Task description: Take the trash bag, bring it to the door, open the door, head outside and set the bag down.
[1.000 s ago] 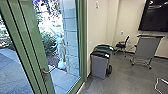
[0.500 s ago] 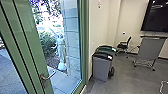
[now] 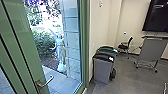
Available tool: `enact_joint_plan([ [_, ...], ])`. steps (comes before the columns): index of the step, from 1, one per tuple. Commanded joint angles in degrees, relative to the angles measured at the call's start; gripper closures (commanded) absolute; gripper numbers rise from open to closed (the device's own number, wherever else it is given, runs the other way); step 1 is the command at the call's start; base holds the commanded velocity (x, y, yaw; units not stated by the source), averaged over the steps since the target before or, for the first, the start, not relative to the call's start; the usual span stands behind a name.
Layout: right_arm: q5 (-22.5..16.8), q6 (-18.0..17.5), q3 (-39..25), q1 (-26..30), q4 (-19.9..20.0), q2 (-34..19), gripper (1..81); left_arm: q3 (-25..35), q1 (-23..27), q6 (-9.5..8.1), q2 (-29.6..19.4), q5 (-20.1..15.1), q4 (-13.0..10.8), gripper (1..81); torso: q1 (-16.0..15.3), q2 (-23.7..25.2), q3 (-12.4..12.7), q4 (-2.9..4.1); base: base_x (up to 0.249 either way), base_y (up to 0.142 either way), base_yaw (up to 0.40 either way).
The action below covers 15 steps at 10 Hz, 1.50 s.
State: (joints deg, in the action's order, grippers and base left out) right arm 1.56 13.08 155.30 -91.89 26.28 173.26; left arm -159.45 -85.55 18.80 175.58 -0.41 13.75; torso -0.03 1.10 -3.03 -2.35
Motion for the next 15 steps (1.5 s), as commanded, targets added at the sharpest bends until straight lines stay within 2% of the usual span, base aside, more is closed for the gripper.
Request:
enact_joint_plan([
  [1, -3.9, 0.1, -0.1, 2.0, -0.4, 0.1, 1.0, 0.1, 2.5, 0.1, 0.3, -3.9, 0.4, 81.1, 0.0, 0.0, 0.0, 0.0, 0.15, 0.0, 0.0],
  [10, -3.9, 0.1, -0.2, 2.0, -0.4, 0.1, 1.0, 0.1, 2.5, 0.18, 0.4, -3.9, 0.3, 81.1, 0.0, 0.0, 0.0, 0.0, 0.135, 0.0, 0.0],
  [15, -3.9, 0.1, -0.2, 2.0, -0.4, 0.1, 1.0, 0.1, 2.5, 0.19, 0.5, -3.9, 0.2, 81.1, 0.0, 0.0, 0.0, 0.0, 0.033, 0.0, 0.0],
])
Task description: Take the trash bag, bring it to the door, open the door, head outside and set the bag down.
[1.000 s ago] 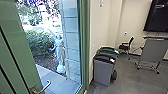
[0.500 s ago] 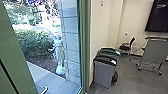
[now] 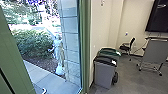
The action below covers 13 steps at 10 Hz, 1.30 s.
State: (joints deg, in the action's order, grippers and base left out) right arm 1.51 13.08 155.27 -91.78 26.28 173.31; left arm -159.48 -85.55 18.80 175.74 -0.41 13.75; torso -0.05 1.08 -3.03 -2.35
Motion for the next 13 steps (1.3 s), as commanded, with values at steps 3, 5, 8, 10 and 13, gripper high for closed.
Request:
enact_joint_plan([
  [3, -3.9, 0.1, -0.2, 2.0, -0.4, 0.0, 1.0, 0.1, 2.5, 0.27, 0.4, -3.9, 0.0, 81.1, 0.1, 0.0, 0.0, 0.0, 0.044, 0.0, 0.0],
  [5, -3.9, 0.1, -0.2, 2.0, -0.4, 0.0, 1.0, 0.1, 2.5, 0.27, 0.3, -3.9, -0.1, 81.1, 0.1, 0.0, 0.0, 0.0, 0.033, 0.0, 0.0],
  [8, -3.9, 0.1, -0.2, 2.0, -0.4, 0.0, 1.0, 0.1, 2.4, 0.27, 0.2, -3.9, -0.1, 81.1, 0.0, 0.0, 0.0, 0.0, 0.0, 0.0, 0.0],
  [10, -3.9, 0.1, -0.2, 2.0, -0.4, 0.0, 1.0, 0.1, 2.4, 0.27, 0.2, -4.0, -0.2, 81.1, 0.1, 0.0, 0.0, 0.0, 0.0, 0.0, 0.0],
  [13, -3.9, 0.1, -0.2, 2.1, -0.4, 0.0, 1.0, 0.1, 2.5, 0.27, 0.2, -4.0, -0.1, 81.1, 0.1, 0.0, 0.0, 0.0, 0.0, 0.0, 0.085],
])
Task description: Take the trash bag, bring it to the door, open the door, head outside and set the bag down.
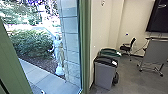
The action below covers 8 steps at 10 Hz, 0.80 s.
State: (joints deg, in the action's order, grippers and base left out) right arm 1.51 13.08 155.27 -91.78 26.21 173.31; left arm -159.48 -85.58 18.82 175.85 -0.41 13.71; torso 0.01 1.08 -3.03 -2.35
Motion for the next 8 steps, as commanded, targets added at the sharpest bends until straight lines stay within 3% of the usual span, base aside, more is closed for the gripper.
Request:
enact_joint_plan([
  [1, -3.9, 0.1, -0.2, 2.0, -0.3, 0.0, 1.0, 0.1, 2.5, 0.25, 0.0, -4.0, -0.1, 81.1, 0.0, 0.0, 0.0, 0.0, 0.0, 0.0, 0.14],
  [4, -3.9, 0.1, 0.4, 2.0, 0.0, 0.0, 1.0, 0.4, 2.3, 0.34, -0.7, -3.5, 0.2, 81.1, 0.0, 0.0, 0.0, 0.0, 0.0, 0.0, 0.146],
  [6, -3.6, 0.0, 0.1, 1.7, 0.4, -0.4, 1.0, 0.9, 1.6, 0.34, -0.9, 0.0, 0.3, 81.1, 0.0, 0.0, 0.0, 0.0, 0.0, 0.0, 0.146],
  [8, -2.1, 0.1, -0.3, 1.4, 0.5, -0.5, 1.0, 2.0, 1.2, 0.34, -1.6, 0.8, 0.6, 81.1, 0.0, 0.0, 0.0, 0.0, 0.0, 0.0, 0.146],
])
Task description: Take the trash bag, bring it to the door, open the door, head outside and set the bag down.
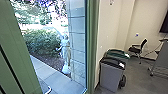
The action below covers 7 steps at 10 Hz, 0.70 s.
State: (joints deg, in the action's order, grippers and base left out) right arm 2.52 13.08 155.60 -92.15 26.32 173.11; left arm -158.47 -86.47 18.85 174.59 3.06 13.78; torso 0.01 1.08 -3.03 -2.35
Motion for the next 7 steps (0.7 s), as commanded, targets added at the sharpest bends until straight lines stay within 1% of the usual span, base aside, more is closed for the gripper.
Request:
enact_joint_plan([
  [1, -3.1, 0.1, -1.1, 1.5, 0.2, -0.5, 1.0, 2.0, 1.8, 0.23, -1.1, -2.4, 0.5, 81.1, 0.0, 0.0, 0.0, 0.0, 0.0, 0.0, 0.146],
  [2, -3.0, 0.1, -3.4, 1.2, 0.0, -1.7, 1.0, 4.4, 1.5, 0.23, -2.5, -2.4, 0.5, 81.1, 0.0, 0.0, 0.0, 0.0, 0.0, 0.0, 0.146],
  [3, -1.7, 0.1, -7.4, 1.0, 0.0, -3.9, 1.0, 7.0, 1.3, 0.14, -3.9, -1.9, 0.6, 81.1, 0.0, 0.0, 0.0, 0.0, 0.0, 0.0, 0.146],
  [4, -1.4, 0.1, -11.2, 1.0, 0.0, -6.2, 1.0, 8.7, 1.0, 0.05, -4.9, -0.7, 0.7, 81.1, 0.0, 0.0, 0.0, 0.0, 0.0, 0.0, 0.146],
  [5, -1.4, 0.1, -13.5, 1.0, 0.1, -7.5, 1.0, 9.0, 0.9, 0.05, -5.3, -0.6, 0.7, 81.1, 0.0, 0.0, 0.0, 0.0, 0.0, 0.0, 0.146],
  [7, -1.4, 0.0, -13.6, 1.0, 0.4, -7.7, 1.0, 9.0, 0.9, -0.04, -5.4, -0.6, 0.7, 81.1, 0.0, 0.0, 0.0, 0.0, 0.0, 0.0, 0.146],
])
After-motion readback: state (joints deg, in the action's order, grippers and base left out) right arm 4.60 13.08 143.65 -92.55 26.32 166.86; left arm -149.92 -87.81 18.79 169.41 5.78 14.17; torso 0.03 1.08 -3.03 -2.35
